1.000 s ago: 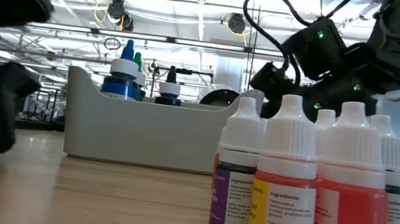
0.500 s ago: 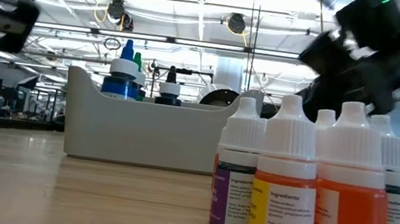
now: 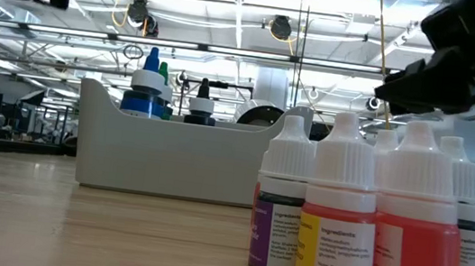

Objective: Pick & Place food coloring
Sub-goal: Put the small black food coloring bottle into the gray bin

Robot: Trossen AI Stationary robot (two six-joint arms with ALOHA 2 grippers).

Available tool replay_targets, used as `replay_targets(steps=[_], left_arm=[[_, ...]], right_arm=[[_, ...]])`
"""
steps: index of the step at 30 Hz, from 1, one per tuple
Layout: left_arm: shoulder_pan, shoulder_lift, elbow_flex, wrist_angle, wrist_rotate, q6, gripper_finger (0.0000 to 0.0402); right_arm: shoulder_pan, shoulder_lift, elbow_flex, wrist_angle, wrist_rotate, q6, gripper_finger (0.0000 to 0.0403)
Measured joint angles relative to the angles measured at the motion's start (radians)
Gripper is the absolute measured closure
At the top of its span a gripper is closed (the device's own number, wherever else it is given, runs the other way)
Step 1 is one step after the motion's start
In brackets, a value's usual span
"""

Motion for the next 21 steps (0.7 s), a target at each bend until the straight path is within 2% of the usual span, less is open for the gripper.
replay_targets(steps=[6, 10, 14, 21], left_arm=[[0.154, -0.164, -0.145, 0.089, 0.004, -0.089, 0.0398], [0.275, -0.210, -0.196, 0.063, 0.144, -0.103, 0.0398], [0.342, -0.221, -0.196, 0.099, 0.281, -0.032, 0.0398], [0.411, -0.220, -0.196, 0.069, 0.276, -0.055, 0.0391]], right_arm=[[0.005, 0.000, -0.046, 0.097, 0.000, -0.022, 0.0403], [0.005, -0.001, -0.046, 0.117, -0.001, -0.056, 0.0403], [0.005, 0.000, -0.046, 0.118, -0.005, -0.070, 0.0403], [0.004, 0.000, -0.046, 0.130, -0.056, -0.073, 0.0403]])
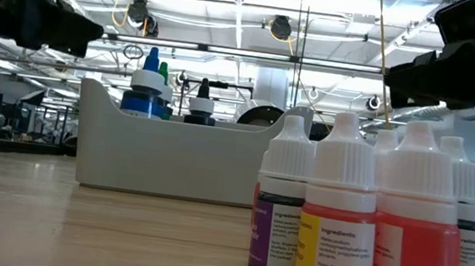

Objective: Pick & Place food coloring
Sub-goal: Put the small black food coloring bottle into the gray bin

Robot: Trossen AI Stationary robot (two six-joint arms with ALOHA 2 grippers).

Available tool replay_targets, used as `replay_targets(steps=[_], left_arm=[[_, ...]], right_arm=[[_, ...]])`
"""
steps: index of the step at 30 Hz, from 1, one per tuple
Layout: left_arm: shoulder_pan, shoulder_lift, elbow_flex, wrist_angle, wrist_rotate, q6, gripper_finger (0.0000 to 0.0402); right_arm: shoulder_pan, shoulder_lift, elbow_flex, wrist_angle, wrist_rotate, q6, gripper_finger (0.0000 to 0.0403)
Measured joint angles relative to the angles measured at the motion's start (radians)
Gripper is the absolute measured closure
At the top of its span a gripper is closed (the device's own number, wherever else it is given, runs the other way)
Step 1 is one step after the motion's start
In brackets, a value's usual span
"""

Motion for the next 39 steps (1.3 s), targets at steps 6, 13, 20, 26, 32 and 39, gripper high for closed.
replay_targets(steps=[6, 13, 20, 26, 32, 39], left_arm=[[0.014, 0.000, 0.000, -0.058, -0.022, -0.063, 0.0380], [0.014, 0.000, 0.000, -0.105, -0.035, -0.063, 0.0379], [0.014, 0.000, 0.000, -0.099, -0.048, -0.004, 0.0378], [0.014, 0.000, 0.000, -0.093, -0.055, 0.005, 0.0378], [0.014, 0.000, 0.000, -0.089, -0.088, 0.055, 0.0378], [0.014, 0.000, 0.000, -0.031, -0.161, 0.062, 0.0378]], right_arm=[[0.019, 0.000, 0.019, 0.022, -0.022, 0.013, 0.0403], [0.144, 0.039, 0.139, -0.187, 0.129, 0.016, 0.0403], [0.198, 0.083, 0.182, -0.275, 0.161, -0.056, 0.0403], [0.196, 0.105, 0.182, -0.283, 0.149, -0.077, 0.0403], [0.181, 0.153, 0.182, -0.214, 0.137, -0.117, 0.0380], [0.169, 0.177, 0.182, -0.101, 0.126, -0.160, 0.0363]])
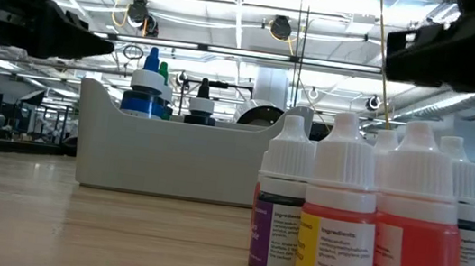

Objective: Pick & Place food coloring
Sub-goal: Put the small black food coloring bottle into the gray bin

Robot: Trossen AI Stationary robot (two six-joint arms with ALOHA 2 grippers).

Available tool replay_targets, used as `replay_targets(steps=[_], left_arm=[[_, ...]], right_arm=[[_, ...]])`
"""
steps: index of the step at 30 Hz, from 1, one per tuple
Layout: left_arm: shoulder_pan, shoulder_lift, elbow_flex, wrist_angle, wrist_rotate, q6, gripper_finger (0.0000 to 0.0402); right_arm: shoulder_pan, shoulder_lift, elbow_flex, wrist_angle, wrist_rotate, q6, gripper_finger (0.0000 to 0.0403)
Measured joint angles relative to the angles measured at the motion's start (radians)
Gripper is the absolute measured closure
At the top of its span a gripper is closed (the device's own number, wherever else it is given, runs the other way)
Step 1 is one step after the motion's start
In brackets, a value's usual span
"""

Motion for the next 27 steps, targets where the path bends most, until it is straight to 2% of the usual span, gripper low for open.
replay_targets(steps=[3, 7, 11, 14, 20, 27], left_arm=[[0.000, 0.000, 0.000, 0.014, 0.004, -0.008, 0.0378], [0.000, 0.000, 0.000, 0.039, 0.032, -0.051, 0.0378], [0.000, 0.000, 0.000, 0.039, 0.043, -0.109, 0.0378], [0.000, 0.000, 0.001, 0.040, 0.043, -0.112, 0.0378], [0.000, 0.000, 0.001, 0.042, 0.042, -0.137, 0.0378], [0.000, 0.000, 0.001, 0.041, 0.037, -0.136, 0.0378]], right_arm=[[0.004, 0.000, 0.000, 0.086, -0.048, -0.020, 0.0368], [0.024, 0.022, 0.024, 0.160, 0.009, -0.019, 0.0383], [0.066, 0.120, 0.145, 0.023, 0.155, -0.023, 0.0400], [0.084, 0.183, 0.211, -0.103, 0.215, 0.065, 0.0393], [0.116, 0.229, 0.248, -0.189, 0.083, 0.178, 0.0326], [0.162, 0.229, 0.248, -0.211, 0.084, 0.187, 0.0225]])
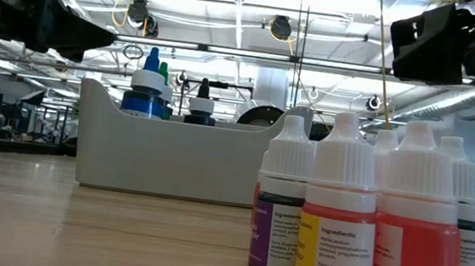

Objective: Pick & Place food coloring
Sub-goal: Put the small black food coloring bottle into the gray bin

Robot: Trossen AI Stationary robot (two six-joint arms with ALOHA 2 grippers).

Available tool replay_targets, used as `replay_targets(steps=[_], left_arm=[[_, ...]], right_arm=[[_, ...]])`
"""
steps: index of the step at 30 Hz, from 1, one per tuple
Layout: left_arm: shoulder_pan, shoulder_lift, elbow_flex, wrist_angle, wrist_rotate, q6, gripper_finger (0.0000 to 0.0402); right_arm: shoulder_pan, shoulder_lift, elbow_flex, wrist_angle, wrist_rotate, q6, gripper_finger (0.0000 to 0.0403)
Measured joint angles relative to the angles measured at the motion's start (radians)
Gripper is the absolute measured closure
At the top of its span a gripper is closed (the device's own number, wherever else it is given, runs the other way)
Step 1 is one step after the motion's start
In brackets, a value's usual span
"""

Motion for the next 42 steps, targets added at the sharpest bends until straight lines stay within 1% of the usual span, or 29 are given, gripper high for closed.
replay_targets(steps=[3, 6, 8, 11, 15, 20, 25, 30, 42], left_arm=[[0.000, 0.000, 0.000, -0.002, -0.002, 0.000, 0.0378], [0.000, 0.000, 0.000, -0.007, -0.002, 0.001, 0.0378], [0.000, 0.000, 0.000, -0.013, -0.002, 0.001, 0.0378], [0.000, 0.000, 0.000, -0.023, -0.002, 0.001, 0.0378], [0.000, 0.000, 0.000, -0.036, -0.003, 0.002, 0.0378], [0.000, 0.000, 0.000, -0.040, -0.003, 0.028, 0.0378], [0.000, 0.000, 0.000, -0.040, -0.003, 0.030, 0.0378], [0.000, 0.000, 0.000, -0.040, -0.003, 0.029, 0.0378], [0.000, 0.000, 0.000, -0.039, -0.003, 0.027, 0.0378]], right_arm=[[0.002, 0.011, 0.000, 0.014, 0.002, 0.011, 0.0193], [-0.004, 0.041, -0.001, 0.032, 0.001, 0.021, 0.0169], [-0.014, 0.079, -0.001, 0.079, 0.000, 0.025, 0.0160], [-0.021, 0.129, -0.002, 0.106, -0.018, 0.028, 0.0155], [-0.035, 0.166, -0.002, 0.142, -0.075, 0.027, 0.0155], [-0.056, 0.187, -0.002, 0.183, -0.158, 0.031, 0.0167], [-0.060, 0.242, -0.002, 0.224, -0.157, 0.069, 0.0175], [-0.060, 0.299, -0.002, 0.285, -0.156, 0.103, 0.0175], [-0.060, 0.309, -0.002, 0.315, -0.154, 0.100, 0.0194]])
